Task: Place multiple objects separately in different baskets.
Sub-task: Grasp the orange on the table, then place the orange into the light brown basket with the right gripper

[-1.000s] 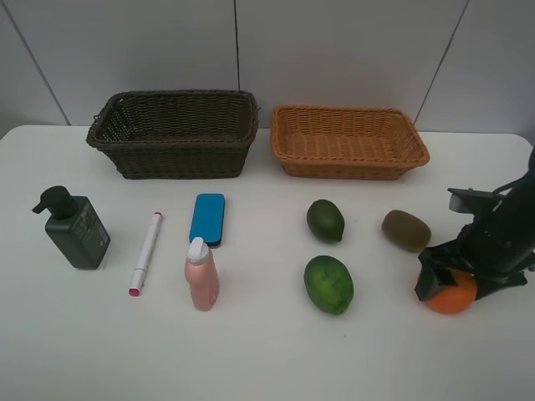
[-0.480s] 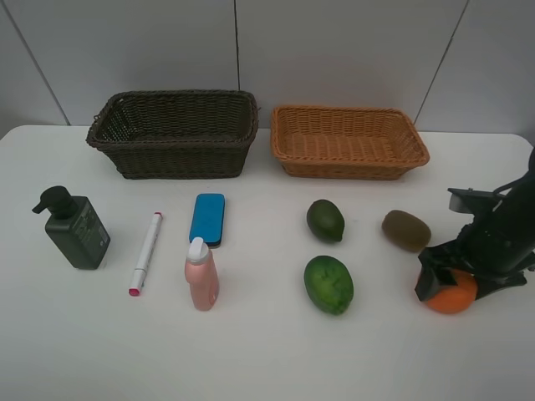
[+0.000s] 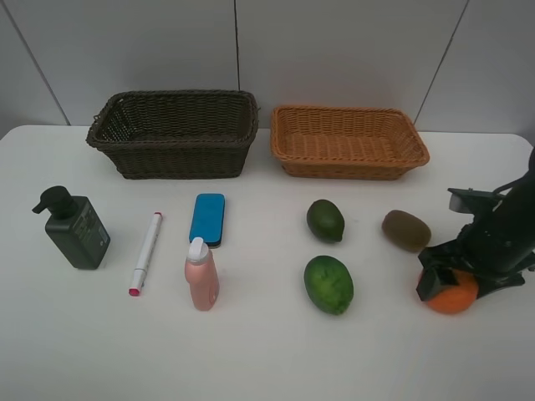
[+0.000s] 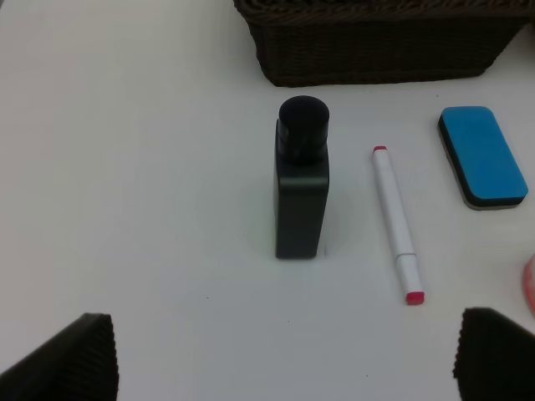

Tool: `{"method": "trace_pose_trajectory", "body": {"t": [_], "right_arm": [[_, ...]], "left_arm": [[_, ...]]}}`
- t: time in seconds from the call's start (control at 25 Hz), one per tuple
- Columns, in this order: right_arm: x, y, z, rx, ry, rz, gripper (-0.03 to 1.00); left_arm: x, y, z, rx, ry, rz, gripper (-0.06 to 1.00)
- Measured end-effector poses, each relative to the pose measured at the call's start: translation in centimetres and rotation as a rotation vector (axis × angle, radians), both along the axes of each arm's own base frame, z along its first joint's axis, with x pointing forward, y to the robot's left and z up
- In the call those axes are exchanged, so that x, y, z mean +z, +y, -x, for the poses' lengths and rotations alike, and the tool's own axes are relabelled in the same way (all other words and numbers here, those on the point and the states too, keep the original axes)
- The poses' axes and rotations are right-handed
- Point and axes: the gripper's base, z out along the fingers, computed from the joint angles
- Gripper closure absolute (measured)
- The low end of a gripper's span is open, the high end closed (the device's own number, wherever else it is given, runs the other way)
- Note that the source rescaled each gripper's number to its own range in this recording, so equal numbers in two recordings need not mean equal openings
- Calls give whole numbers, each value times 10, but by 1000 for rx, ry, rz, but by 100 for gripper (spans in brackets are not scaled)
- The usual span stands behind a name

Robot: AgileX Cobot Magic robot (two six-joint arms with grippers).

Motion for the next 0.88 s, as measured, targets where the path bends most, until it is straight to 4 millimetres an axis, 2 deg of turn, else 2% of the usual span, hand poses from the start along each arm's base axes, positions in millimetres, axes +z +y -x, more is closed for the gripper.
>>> {"method": "trace_pose_trajectory", "body": {"t": [0.24,0.36,0.48,0.76,0.88], "right_arm": [[1,0,-1,0,1,-1,21],[10,1,-7,2,-15,-7,21],[33,2,-19,8,-75,-16,21],[118,3,-57,22,-360,-27,21],[146,3,-72,28,-458,-22,21]], "left_arm": [[0,0,0,0,0,0,-6],[0,0,0,0,0,0,-6],[0,0,0,0,0,0,-6],[0,0,0,0,0,0,-6],[0,0,0,0,0,0,-6]]}}
